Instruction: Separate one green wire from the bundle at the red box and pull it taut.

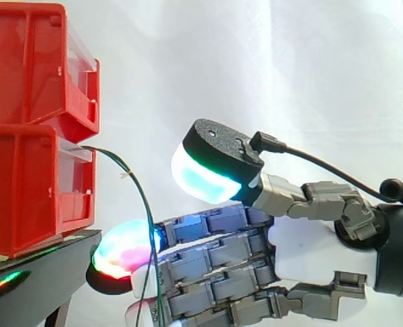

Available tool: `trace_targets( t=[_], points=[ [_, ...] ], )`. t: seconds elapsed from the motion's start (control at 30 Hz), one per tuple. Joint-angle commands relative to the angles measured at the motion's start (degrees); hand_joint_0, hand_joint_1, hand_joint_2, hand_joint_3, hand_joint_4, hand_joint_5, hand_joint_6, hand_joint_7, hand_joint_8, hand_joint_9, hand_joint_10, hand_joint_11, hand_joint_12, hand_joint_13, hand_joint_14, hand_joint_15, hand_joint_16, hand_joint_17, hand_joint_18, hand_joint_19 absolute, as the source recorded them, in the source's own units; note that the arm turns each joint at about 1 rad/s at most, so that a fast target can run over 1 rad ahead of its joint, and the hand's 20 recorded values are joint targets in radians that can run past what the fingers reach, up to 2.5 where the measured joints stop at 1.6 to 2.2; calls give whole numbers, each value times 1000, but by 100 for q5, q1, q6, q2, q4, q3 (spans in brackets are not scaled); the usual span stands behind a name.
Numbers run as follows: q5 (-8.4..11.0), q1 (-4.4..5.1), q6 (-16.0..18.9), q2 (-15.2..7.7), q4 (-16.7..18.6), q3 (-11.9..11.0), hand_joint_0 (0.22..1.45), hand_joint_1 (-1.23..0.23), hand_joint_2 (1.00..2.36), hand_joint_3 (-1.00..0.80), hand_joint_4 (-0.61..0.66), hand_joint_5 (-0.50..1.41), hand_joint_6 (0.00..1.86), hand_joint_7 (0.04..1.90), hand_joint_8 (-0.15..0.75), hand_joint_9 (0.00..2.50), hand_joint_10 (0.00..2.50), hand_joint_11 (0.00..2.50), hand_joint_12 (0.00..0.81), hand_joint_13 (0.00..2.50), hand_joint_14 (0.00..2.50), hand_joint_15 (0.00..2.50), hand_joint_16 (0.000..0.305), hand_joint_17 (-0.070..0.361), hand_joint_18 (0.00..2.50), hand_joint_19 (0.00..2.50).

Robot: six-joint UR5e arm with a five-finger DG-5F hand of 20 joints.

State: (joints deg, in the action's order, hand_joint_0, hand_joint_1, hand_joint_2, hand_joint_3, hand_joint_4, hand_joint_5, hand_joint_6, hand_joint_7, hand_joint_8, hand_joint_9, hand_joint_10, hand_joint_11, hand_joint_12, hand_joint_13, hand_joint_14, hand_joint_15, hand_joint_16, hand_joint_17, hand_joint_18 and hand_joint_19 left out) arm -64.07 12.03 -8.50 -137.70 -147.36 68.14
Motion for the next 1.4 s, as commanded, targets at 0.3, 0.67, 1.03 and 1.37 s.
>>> trace_targets(
  t=[0.3, 0.67, 1.03, 1.37],
  points=[
    [123, 159, 112, -2, -12, 6, 541, -652, 1000, -500, 297, -112, 503, 1018, 260, 900, 16, 510, 373, 726, 12, 316, 47, 105, 580, 382],
    [131, 168, 446, -2, -21, -55, 573, -652, 1004, -457, 272, -96, 504, 1108, 255, 959, 15, 535, 361, 747, 13, 332, 45, 101, 601, 394],
    [131, 168, 542, -2, -223, -196, 573, -646, 1003, -465, 274, -98, 503, 1095, 257, 972, 16, 542, 362, 772, 13, 337, 45, 102, 626, 398],
    [131, 168, 674, -2, -408, -345, 616, -669, 1013, -333, 196, -78, 501, 1313, 253, 978, 18, 555, 360, 769, 13, 339, 44, 100, 622, 404]
  ],
)
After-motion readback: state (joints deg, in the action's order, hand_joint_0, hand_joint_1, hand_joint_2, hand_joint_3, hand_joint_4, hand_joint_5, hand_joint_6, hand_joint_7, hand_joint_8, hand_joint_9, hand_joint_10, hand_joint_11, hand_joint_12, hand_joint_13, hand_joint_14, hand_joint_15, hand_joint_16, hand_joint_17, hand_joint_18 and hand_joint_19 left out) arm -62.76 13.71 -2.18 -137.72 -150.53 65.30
